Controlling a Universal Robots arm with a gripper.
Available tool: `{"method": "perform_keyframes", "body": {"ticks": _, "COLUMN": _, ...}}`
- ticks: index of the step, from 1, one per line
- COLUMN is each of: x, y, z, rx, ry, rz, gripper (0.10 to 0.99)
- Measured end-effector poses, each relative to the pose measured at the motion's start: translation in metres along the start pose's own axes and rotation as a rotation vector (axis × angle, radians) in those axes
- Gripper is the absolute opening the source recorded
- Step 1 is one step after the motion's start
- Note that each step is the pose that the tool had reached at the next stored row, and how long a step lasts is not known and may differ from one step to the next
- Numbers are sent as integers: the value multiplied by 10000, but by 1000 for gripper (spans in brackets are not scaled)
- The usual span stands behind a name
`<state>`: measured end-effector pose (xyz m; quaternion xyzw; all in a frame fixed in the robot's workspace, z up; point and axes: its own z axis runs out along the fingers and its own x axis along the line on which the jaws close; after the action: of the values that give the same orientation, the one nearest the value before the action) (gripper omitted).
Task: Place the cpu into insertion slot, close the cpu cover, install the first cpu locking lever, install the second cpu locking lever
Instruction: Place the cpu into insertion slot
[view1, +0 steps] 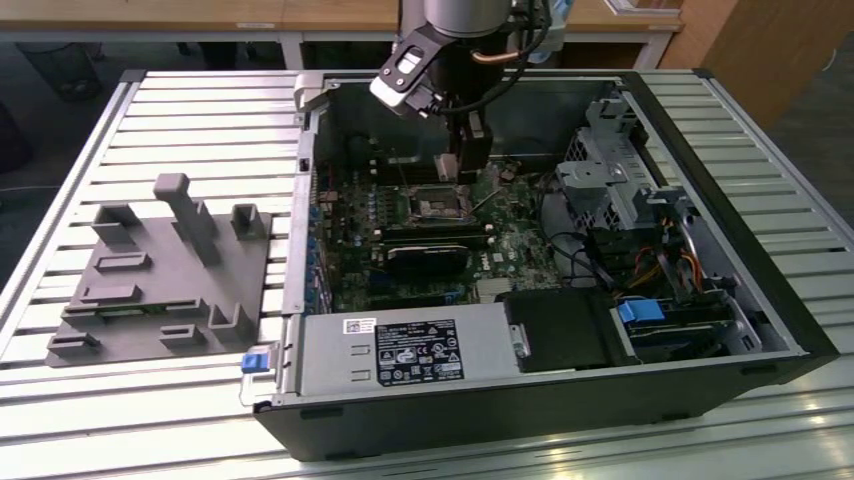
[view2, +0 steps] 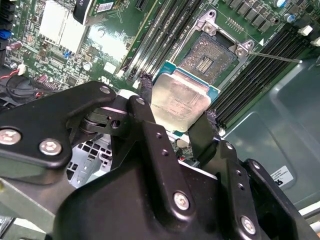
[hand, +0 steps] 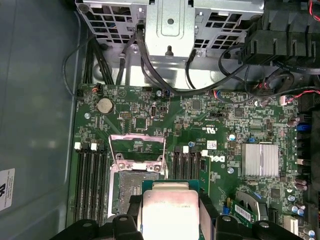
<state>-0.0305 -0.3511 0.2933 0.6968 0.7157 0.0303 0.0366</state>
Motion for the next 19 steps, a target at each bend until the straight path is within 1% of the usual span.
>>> {"method": "perform_keyframes", "body": {"ticks": 6, "x": 0, "y": -3, "z": 25, "rx": 0, "ry": 0, "rz": 0, "gripper": 541}}
{"method": "perform_keyframes", "body": {"ticks": 12, "x": 7, "y": -10, "z": 85, "rx": -1, "ry": -1, "rz": 0, "gripper": 541}}
{"method": "perform_keyframes", "body": {"ticks": 19, "x": 14, "y": -14, "z": 123, "rx": 0, "ry": -3, "rz": 0, "gripper": 541}}
